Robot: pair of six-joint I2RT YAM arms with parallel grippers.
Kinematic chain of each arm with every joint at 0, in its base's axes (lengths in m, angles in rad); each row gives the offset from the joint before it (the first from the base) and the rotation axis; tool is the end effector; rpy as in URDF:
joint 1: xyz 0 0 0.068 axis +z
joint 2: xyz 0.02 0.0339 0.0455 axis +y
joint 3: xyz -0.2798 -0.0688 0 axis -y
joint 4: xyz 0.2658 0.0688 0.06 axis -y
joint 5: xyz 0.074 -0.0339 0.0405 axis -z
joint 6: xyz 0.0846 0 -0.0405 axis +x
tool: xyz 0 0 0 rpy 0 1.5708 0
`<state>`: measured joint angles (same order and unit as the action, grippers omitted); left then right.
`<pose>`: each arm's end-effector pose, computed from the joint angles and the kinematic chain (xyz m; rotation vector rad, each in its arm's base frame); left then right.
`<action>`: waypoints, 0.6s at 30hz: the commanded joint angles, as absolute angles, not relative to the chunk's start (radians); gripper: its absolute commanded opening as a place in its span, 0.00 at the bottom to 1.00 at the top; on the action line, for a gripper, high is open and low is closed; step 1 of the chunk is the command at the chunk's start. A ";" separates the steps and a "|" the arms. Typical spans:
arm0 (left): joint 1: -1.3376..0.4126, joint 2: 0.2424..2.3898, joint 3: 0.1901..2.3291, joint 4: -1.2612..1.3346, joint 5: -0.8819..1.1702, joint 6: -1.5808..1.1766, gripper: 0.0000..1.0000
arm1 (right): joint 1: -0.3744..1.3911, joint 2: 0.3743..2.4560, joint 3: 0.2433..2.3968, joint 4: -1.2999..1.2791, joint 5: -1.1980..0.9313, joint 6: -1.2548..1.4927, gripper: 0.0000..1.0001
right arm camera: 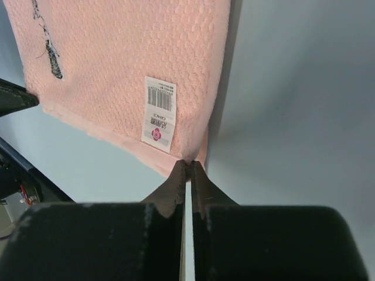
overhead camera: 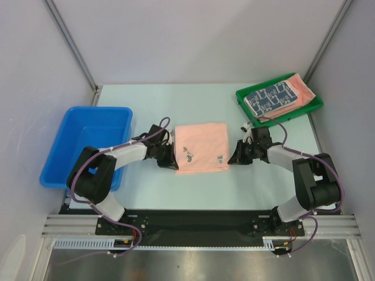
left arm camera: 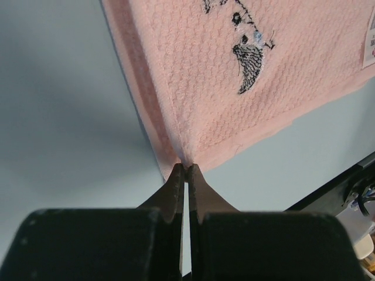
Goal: Fold and stack the towels
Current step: Fold the towel
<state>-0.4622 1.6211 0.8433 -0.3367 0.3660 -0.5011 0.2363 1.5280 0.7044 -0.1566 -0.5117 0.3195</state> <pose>0.2845 -0.1756 0.1118 0.0660 2.8088 -0.7623 0.2965 0.1140 0.1161 -0.0979 2.5876 0.8647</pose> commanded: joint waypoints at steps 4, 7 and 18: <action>-0.480 1.601 0.824 -0.288 0.341 -0.511 0.00 | 0.239 1.528 0.692 -0.084 -0.485 0.324 0.00; -0.482 1.601 0.827 -0.299 0.339 -0.511 0.00 | 0.241 1.516 0.701 -0.098 -0.486 0.324 0.00; -0.491 1.416 0.919 -0.442 0.310 -0.535 0.00 | 0.270 1.375 0.773 -0.233 -0.451 0.344 0.00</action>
<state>-0.4763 1.5021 0.8951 -0.4141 0.3172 -0.5083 0.2531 1.4147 0.7654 -0.2157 -0.4767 0.3233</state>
